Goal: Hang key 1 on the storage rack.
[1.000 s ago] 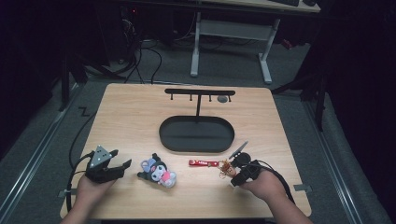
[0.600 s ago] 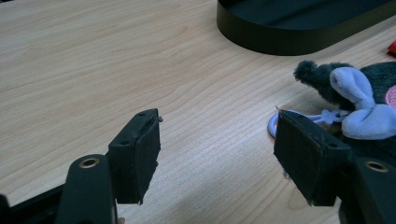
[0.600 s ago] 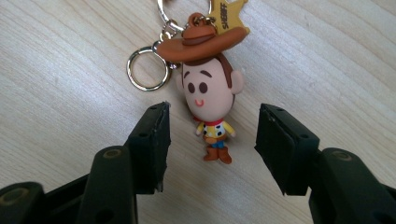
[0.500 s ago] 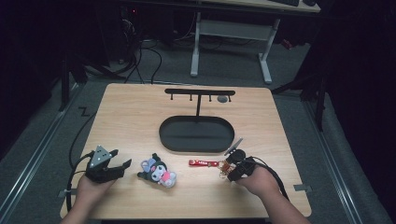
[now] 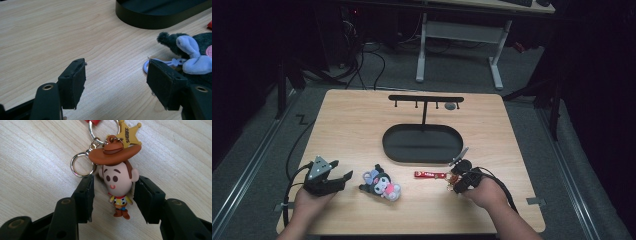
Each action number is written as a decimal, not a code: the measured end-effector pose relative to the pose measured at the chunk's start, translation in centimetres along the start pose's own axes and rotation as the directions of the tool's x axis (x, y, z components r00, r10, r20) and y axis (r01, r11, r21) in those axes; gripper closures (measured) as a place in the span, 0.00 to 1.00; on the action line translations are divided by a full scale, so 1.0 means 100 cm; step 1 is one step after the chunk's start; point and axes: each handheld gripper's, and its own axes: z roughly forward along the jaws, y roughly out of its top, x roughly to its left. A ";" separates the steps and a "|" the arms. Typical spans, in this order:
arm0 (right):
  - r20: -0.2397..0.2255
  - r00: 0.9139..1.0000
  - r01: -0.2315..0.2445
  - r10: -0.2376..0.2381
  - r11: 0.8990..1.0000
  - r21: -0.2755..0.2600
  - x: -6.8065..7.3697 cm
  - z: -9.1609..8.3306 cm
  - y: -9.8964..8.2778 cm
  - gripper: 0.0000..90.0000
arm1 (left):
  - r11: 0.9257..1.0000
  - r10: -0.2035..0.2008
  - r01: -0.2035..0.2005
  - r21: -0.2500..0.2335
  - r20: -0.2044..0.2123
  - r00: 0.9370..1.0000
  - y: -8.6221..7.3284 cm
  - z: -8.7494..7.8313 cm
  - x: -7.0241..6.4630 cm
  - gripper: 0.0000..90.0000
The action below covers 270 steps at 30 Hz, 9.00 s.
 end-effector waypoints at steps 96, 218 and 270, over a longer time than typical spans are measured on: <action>0.005 0.993 -0.112 0.114 0.982 -0.152 -0.029 -0.131 0.006 0.74 | 1.000 0.006 -0.006 0.021 0.015 1.000 0.000 0.002 -0.001 0.35; 0.073 0.952 -0.278 0.298 0.938 -0.209 -0.098 -0.135 0.112 0.74 | 1.000 -0.005 0.004 0.030 0.026 1.000 -0.003 0.002 0.002 0.35; -0.031 0.962 -0.269 0.272 0.920 -0.285 -0.072 -0.094 0.045 0.48 | 0.999 0.011 -0.012 0.036 0.038 0.999 0.000 0.007 -0.004 0.35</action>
